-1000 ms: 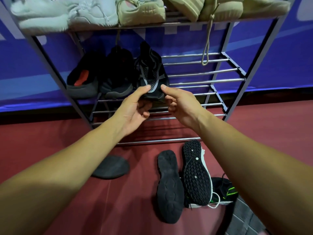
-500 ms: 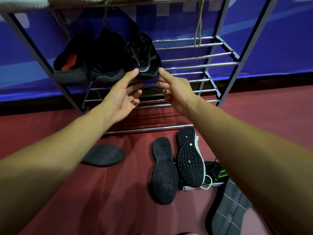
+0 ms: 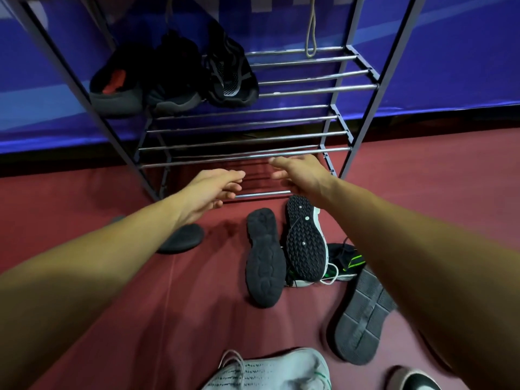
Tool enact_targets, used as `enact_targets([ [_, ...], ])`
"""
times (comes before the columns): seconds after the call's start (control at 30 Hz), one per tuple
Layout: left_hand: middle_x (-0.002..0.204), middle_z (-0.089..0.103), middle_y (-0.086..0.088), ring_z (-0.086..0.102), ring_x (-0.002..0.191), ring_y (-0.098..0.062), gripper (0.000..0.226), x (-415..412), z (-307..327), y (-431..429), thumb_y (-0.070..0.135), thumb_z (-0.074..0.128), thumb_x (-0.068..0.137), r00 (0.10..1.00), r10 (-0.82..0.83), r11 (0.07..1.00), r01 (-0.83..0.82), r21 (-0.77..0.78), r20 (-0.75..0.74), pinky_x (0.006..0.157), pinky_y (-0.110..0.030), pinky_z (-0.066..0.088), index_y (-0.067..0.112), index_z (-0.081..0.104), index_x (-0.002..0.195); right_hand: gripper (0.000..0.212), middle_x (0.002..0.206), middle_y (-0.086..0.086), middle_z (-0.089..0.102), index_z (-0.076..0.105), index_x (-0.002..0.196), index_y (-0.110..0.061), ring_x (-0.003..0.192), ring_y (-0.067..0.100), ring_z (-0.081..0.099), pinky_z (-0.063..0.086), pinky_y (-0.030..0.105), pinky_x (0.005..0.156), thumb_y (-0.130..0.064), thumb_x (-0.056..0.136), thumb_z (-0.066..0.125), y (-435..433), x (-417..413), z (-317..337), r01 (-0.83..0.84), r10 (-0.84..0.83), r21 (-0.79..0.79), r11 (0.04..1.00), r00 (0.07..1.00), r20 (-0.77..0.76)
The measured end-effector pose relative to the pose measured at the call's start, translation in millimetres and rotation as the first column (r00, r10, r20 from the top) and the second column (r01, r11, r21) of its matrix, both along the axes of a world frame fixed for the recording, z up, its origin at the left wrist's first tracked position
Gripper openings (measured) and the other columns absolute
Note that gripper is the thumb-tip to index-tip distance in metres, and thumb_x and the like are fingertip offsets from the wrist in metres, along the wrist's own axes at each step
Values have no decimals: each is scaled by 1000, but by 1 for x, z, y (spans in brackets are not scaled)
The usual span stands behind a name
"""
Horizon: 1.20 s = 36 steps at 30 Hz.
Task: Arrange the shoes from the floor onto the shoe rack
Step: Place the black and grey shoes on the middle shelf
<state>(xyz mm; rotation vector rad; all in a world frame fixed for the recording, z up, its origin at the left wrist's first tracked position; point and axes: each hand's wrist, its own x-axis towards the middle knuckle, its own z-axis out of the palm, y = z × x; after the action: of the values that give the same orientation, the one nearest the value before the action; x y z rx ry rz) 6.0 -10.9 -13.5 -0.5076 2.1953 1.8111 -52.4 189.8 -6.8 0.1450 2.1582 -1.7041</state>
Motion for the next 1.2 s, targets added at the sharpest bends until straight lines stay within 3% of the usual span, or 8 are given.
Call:
enact_targets([
  [0.2,90,71,4,58,72,-6,29,1,-27,7,44,68,89,998,-50,993,55,-103,50,58,-21,35,18,71,102,31,94,6,75,68,107,-11,68,13,57,35,25,55,-37,91,68,2,14,-23,-77,74,76,994,996,50],
  [0.37,85,68,0,57,71,-13,23,10,-76,14,44,68,89,974,-166,943,202,-265,154,55,-24,36,21,68,88,24,87,10,68,65,94,-8,57,14,54,34,17,42,-32,91,70,1,32,-79,-88,66,156,984,988,140],
  [0.47,76,61,-7,49,68,-20,29,24,-106,15,46,69,87,909,-273,873,371,-317,314,53,-26,31,17,68,88,31,86,15,73,68,83,-8,64,20,61,39,21,48,-38,87,73,4,44,-117,-191,123,310,931,966,225],
  [0.73,89,61,-6,52,77,-19,19,25,-154,18,25,63,90,798,-293,830,486,-274,527,50,-24,33,19,59,108,37,120,15,68,65,119,-2,113,32,66,51,30,83,-25,90,63,-13,40,-144,-286,93,625,727,942,323],
  [0.83,122,64,-7,60,90,-14,31,23,-162,24,31,64,90,761,-282,871,458,-177,584,55,-22,38,20,56,118,29,98,14,72,69,107,0,90,29,70,54,32,73,-21,89,61,-22,31,-141,-349,120,557,754,906,405],
  [0.93,122,65,0,65,99,-15,57,22,-154,25,58,69,76,760,-258,900,413,-137,596,60,-22,42,24,58,120,17,72,11,62,64,82,-4,54,20,50,36,26,46,-17,90,58,-13,25,-135,-315,137,363,877,887,441],
  [1.1,138,56,9,64,117,-27,107,28,-149,19,70,81,48,775,-244,951,310,-13,583,77,-26,54,28,47,140,26,71,-1,60,67,96,-14,49,7,41,27,18,42,-1,92,46,0,30,-126,-352,260,82,932,811,524],
  [1.2,119,70,10,61,120,-15,73,36,-147,18,52,84,56,807,-200,970,245,-7,555,87,-30,49,28,64,121,35,91,-1,63,68,101,-26,50,4,49,30,15,44,2,96,46,-5,43,-121,-467,385,-10,884,717,582],
])
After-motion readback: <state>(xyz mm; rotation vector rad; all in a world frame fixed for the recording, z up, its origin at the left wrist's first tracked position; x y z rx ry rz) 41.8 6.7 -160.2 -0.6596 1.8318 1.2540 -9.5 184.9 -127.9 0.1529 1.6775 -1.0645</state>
